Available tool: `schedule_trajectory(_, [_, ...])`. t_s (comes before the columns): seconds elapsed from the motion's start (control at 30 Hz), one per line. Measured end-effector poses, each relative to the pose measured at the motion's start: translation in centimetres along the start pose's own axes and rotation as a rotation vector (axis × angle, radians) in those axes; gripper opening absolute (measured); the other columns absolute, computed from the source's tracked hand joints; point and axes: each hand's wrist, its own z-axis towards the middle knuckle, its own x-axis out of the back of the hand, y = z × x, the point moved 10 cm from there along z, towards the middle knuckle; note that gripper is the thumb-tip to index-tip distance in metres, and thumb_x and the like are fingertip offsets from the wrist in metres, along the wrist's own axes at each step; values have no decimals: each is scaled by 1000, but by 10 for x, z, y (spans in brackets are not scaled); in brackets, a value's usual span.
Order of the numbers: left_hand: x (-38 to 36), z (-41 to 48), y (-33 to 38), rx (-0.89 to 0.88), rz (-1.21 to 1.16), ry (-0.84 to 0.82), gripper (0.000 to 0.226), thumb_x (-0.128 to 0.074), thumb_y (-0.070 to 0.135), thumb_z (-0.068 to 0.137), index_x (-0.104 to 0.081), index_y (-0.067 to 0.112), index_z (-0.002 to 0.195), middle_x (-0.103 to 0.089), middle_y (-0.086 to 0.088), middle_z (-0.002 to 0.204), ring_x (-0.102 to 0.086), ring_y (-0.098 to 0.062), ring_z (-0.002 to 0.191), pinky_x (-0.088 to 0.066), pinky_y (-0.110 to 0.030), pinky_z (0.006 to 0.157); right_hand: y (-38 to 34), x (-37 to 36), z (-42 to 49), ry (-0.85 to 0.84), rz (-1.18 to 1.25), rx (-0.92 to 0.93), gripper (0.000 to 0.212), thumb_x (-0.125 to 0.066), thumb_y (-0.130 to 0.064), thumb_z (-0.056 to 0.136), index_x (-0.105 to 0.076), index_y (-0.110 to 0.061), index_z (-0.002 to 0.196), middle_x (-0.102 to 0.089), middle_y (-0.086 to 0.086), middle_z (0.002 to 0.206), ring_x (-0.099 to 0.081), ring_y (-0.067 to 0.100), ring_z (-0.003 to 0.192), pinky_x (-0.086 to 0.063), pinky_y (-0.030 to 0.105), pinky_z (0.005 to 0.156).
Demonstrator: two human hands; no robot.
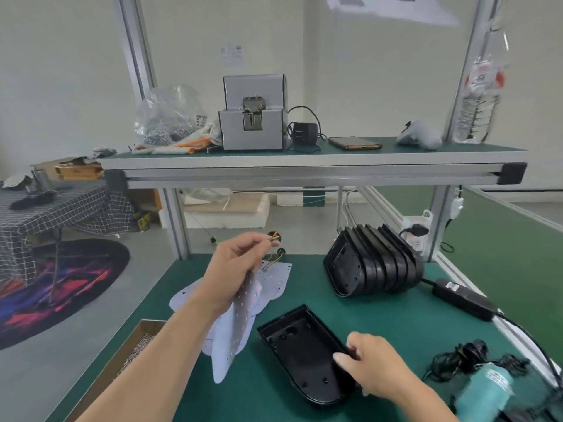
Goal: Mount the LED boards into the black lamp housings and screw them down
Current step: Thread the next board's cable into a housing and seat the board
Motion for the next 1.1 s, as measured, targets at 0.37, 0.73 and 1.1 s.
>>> schedule_trajectory(0.37, [-120,-94,12,-88,167,-484,18,-61,4,93,-77,7,101,-65,24,67,-55,13,64,-37,-1,66,-89,37,-24,80,856,385,46,-49,16,97,-55,-9,135,-72,1,108,-70,6,97,-53,14,81])
schedule_trajectory(0.73, [-106,-153,-73,499,-4,-666,38,-75,21,79,-66,21,116,-70,2,94,-60,-14,81,-47,-22,75,-26,168,-69,927,1152,415,23,-50,-15,105,-68,-16,91,-68,-1,74,-62,8,66,-49,15,65])
schedule_trajectory(1.1, [-56,-92,-77,484,-659,-167,51,-90,24,62,-75,5,106,-73,-16,111,-72,-28,92,-59,-42,80,-81,166,-78,547,1157,606,21,-72,-2,87,-71,-19,76,-64,1,65,-52,12,55,-45,17,54])
